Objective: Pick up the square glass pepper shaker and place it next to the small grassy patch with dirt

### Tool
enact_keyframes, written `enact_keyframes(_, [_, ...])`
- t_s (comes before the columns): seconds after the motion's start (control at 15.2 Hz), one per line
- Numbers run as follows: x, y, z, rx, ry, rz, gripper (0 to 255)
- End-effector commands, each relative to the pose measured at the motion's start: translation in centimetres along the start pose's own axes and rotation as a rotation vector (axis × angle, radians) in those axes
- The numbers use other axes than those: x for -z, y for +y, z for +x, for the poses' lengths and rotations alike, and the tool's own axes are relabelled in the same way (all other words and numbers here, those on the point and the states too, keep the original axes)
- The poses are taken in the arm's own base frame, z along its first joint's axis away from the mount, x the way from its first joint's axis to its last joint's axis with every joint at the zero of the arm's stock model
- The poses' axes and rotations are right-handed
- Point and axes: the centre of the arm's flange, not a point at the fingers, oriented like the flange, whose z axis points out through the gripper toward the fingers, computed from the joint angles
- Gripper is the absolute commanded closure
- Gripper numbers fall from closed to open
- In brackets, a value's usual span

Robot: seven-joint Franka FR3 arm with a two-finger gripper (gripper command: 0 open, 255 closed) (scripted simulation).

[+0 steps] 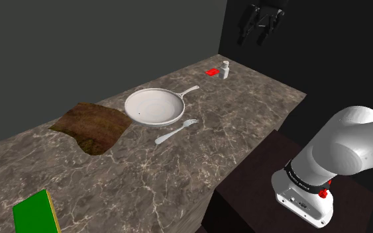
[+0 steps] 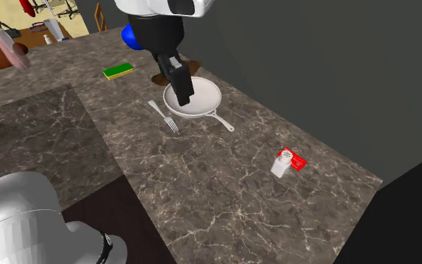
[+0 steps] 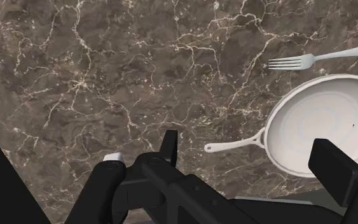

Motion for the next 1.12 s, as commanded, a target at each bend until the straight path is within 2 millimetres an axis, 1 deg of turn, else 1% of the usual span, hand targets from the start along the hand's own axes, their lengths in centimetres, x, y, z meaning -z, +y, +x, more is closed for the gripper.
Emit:
enact_keyframes(0.0, [0.0,0.0,0.0,0.0,0.0,0.0,0])
enact_keyframes(1.06, [-13.1,12.2,9.9,-0.058,0.093,0.004,0])
